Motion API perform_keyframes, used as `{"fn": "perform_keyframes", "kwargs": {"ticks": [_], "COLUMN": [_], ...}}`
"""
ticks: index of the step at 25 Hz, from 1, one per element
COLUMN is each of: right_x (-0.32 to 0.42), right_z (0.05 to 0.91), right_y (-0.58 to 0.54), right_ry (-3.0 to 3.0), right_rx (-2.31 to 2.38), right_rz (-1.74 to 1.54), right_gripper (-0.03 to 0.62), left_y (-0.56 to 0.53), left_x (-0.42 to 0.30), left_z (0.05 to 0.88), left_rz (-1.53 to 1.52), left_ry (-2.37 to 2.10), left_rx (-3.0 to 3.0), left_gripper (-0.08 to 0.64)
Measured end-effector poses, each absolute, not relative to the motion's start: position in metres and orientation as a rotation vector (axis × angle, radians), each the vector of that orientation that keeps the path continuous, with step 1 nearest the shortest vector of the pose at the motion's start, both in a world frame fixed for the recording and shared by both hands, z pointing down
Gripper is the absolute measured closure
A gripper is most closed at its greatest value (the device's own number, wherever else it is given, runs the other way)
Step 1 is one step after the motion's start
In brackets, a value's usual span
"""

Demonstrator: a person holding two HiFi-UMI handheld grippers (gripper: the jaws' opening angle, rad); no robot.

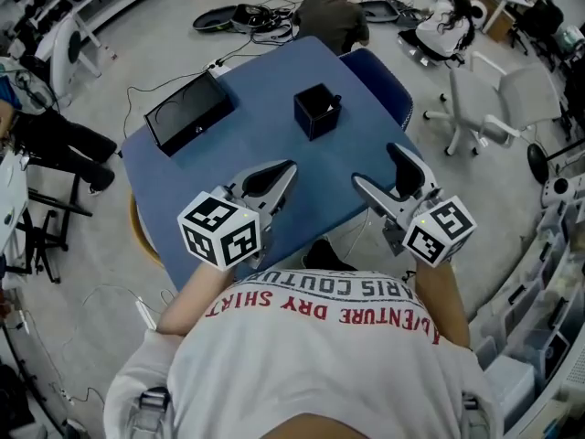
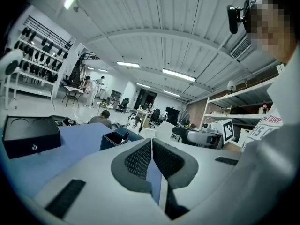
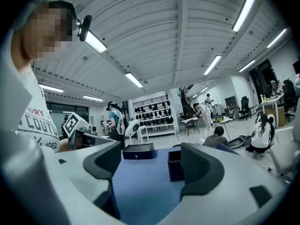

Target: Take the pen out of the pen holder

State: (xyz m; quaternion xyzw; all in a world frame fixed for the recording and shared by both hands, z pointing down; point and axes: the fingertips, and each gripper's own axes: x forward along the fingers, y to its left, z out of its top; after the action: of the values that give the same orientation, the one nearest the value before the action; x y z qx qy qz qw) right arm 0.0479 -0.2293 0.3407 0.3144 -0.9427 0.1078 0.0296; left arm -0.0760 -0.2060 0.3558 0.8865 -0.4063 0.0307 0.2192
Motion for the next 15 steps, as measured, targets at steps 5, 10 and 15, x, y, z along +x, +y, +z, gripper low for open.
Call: {"fn": "perform_keyframes", "kwargs": {"ticks": [5, 10, 15], "right_x": [0.047, 0.038, 0.032], "right_z": [0.355, 0.368, 0.384], "right_y": [-0.267, -0.3, -0.324], "right_ry": [-2.915, -2.896, -2.878], "right_rx": [0.915, 0.861, 0.811], "right_rz": [0.368, 0.398, 0.456], "right_gripper": [0.218, 0.218, 0.219], "left_y": [-0.237, -0.267, -0.288], "left_x": [-0.074, -0.078, -0.08], "left_z": [0.368, 0.374, 0.379], "left_rz": [0.102, 0.118, 0.132], "left_ry": [-1.157, -1.187, -1.205], "left_rx": [2.411, 2.375, 2.346], "left_gripper": [0.528, 0.528, 0.528]}}
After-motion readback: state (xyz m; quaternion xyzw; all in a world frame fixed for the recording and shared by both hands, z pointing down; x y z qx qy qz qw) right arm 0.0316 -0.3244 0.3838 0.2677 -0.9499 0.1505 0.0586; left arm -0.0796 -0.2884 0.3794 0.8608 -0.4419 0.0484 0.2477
